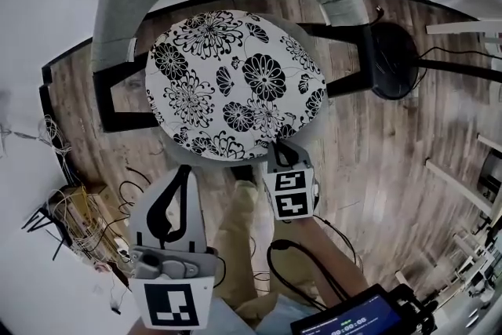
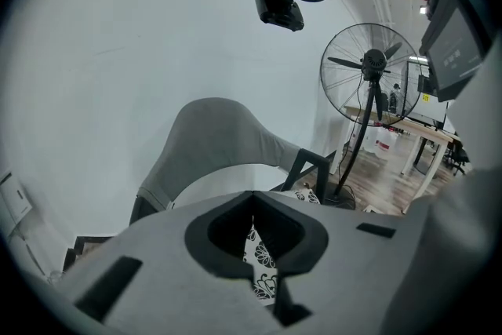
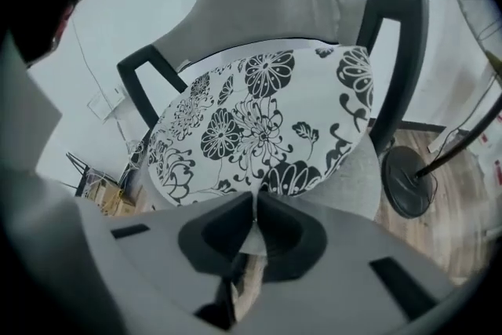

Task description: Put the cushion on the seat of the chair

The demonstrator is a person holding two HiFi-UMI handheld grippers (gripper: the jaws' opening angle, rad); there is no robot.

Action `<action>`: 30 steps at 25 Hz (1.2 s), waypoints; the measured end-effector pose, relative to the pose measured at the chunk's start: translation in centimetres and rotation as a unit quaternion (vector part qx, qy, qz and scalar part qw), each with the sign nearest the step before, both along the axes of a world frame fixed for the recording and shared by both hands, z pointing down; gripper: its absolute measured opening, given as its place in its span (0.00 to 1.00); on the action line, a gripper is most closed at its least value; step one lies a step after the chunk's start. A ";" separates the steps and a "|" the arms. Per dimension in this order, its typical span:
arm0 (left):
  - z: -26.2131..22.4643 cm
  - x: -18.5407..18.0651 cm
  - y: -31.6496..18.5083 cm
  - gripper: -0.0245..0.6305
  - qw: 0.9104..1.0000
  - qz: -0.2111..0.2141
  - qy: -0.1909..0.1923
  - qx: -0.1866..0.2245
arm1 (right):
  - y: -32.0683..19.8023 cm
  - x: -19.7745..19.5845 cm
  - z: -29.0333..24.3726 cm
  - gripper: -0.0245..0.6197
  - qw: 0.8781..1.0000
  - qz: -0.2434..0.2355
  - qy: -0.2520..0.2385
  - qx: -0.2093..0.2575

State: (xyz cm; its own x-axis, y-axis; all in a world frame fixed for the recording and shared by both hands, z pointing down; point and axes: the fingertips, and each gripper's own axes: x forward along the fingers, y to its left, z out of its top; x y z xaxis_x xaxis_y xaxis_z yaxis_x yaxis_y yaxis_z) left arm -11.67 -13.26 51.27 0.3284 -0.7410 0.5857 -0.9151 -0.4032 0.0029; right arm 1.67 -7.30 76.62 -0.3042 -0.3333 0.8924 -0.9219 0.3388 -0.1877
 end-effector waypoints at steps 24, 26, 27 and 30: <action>-3.2 -0.5 -1.5 0.05 1.000 -0.009 0.006 0.023 | 1.9 1.1 -3.3 0.28 0.999 0.030 -0.030 -0.032; -3.8 -0.7 -1.8 0.05 0.999 -0.010 0.002 0.032 | 0.5 1.0 -4.5 0.27 0.999 0.026 -0.028 -0.012; -4.0 -0.9 -2.1 0.05 0.999 -0.013 0.002 0.036 | -0.4 0.9 -5.2 0.27 0.999 0.023 -0.028 -0.002; -5.6 -1.2 -2.8 0.05 0.999 -0.027 0.007 0.047 | -3.3 0.9 -8.3 0.26 0.999 0.018 -0.026 0.038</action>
State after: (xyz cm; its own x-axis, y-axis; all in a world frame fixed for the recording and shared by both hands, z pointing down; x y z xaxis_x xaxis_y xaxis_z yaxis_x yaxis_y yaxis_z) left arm -12.87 -16.05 45.66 0.2947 -0.8094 0.5079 -0.9354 -0.3531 -0.0199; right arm 2.55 -10.65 68.35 -0.3356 -0.4114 0.8474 -0.9238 0.3199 -0.2105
